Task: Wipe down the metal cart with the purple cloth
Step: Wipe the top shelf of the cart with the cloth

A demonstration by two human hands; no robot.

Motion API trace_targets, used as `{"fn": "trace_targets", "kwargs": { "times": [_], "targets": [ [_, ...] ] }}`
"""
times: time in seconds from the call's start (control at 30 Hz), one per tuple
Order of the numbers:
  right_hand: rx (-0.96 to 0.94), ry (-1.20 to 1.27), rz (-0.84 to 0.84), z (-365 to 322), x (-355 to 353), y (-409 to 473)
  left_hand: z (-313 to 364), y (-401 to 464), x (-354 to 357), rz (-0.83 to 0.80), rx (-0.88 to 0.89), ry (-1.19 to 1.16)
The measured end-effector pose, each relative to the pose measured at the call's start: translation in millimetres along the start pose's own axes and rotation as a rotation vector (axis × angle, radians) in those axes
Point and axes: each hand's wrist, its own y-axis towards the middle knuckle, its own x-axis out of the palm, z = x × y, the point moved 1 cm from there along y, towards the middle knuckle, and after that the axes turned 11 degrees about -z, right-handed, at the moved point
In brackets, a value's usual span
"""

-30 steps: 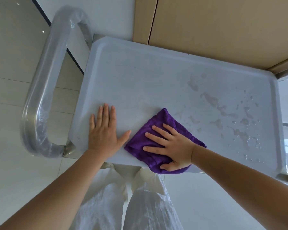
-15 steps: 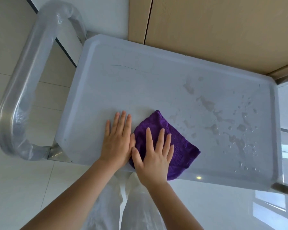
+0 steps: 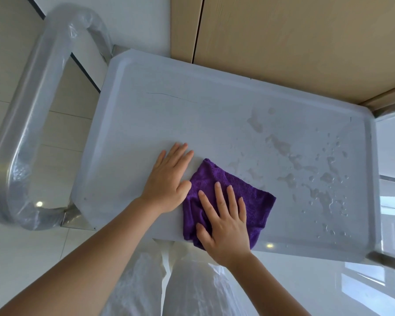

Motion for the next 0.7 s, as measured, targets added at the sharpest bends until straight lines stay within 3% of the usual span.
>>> {"fn": "trace_targets", "kwargs": {
  "times": [0.3, 0.4, 0.5, 0.7],
  "targets": [
    [-0.180, -0.034, -0.048, 22.1, -8.1, 3.5, -5.7, 3.8, 2.6, 0.006, -0.024, 0.103],
    [-0.183, 0.193, 0.112, 26.0, -29.0, 11.5, -2.2, 4.4, 3.8, 0.047, -0.052, 0.082],
    [0.021, 0.352, 0.300, 17.3, -34.6, 19.4, 7.6, 9.8, 6.1, 0.087, -0.110, 0.059],
    [0.190, 0.035, -0.015, 8.9, -11.3, 28.2, 11.7, 16.1, 8.8, 0.073, -0.117, 0.117]
  ]
}}
